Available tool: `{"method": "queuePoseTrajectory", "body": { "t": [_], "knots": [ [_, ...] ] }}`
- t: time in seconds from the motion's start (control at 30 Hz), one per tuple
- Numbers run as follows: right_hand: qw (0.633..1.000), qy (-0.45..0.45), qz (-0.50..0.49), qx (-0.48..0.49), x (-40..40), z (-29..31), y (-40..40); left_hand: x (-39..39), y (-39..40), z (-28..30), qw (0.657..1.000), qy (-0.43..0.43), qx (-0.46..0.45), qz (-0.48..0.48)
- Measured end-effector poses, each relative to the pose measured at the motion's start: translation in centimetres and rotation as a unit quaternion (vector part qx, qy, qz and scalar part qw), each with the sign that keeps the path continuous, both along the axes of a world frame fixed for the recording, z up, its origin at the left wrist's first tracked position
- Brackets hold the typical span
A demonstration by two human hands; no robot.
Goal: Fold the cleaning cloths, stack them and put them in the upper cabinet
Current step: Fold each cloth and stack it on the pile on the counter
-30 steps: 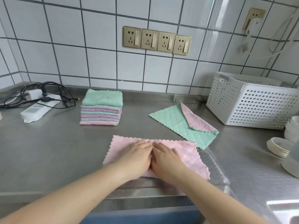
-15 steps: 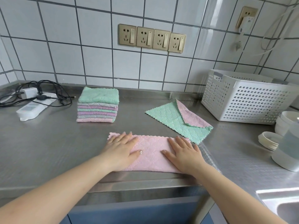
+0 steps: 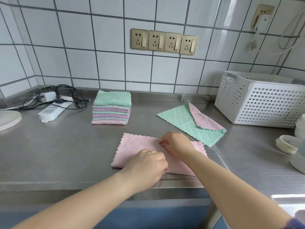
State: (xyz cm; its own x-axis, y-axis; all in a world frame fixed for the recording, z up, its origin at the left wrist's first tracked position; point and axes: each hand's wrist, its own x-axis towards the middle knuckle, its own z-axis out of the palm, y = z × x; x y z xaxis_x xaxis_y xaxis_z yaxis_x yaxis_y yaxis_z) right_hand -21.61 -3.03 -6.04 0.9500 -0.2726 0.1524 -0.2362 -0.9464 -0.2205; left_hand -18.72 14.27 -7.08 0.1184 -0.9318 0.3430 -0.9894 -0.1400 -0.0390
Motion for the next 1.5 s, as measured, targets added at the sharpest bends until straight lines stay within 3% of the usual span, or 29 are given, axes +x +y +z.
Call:
{"method": "queuePoseTrajectory", "body": {
  "t": [0.53,0.7,0.8,0.9,1.0,1.1,1.17,1.23,1.3,1.37,1.5],
  "knots": [
    [0.985,0.019,0.044,-0.168,-8.3,0.5,1.0,3.9,6.4,1.1,0.998,0.019,0.034,0.042],
    [0.958,-0.05,0.154,-0.236,-10.9,0.9,0.8,3.5,7.1,1.4,0.989,0.118,0.078,0.043],
    [0.95,-0.002,0.215,-0.226,-12.7,1.0,-1.0,2.2,7.9,1.6,0.972,0.155,0.174,0.024],
    [0.946,0.044,0.226,-0.228,-14.4,0.2,-2.0,0.9,8.5,1.1,0.968,0.1,0.23,0.002],
    [0.935,0.049,0.235,-0.26,-15.1,-0.6,-1.8,0.2,8.1,-0.5,0.984,0.019,0.18,-0.008],
    [0.927,-0.012,0.249,-0.28,-14.7,-1.6,-1.2,0.2,7.2,-1.5,0.993,-0.04,0.105,-0.033],
    [0.936,-0.08,0.26,-0.225,-14.3,-1.7,-0.8,0.0,6.7,-1.2,0.994,0.076,0.061,-0.05],
    [0.948,-0.145,0.25,-0.136,-13.8,-1.4,-0.2,-0.2,6.5,-0.3,0.963,0.265,0.034,-0.029],
    [0.962,-0.196,0.191,-0.021,-12.9,-1.0,0.5,-0.2,5.7,0.8,0.926,0.377,-0.017,-0.004],
    [0.964,-0.225,0.087,0.111,-11.6,-0.2,1.6,0.2,4.7,1.8,0.898,0.433,-0.062,0.039],
    [0.928,-0.25,-0.069,0.267,-8.2,0.7,2.9,0.6,2.9,2.9,0.84,0.497,-0.137,0.17]
  ]
}}
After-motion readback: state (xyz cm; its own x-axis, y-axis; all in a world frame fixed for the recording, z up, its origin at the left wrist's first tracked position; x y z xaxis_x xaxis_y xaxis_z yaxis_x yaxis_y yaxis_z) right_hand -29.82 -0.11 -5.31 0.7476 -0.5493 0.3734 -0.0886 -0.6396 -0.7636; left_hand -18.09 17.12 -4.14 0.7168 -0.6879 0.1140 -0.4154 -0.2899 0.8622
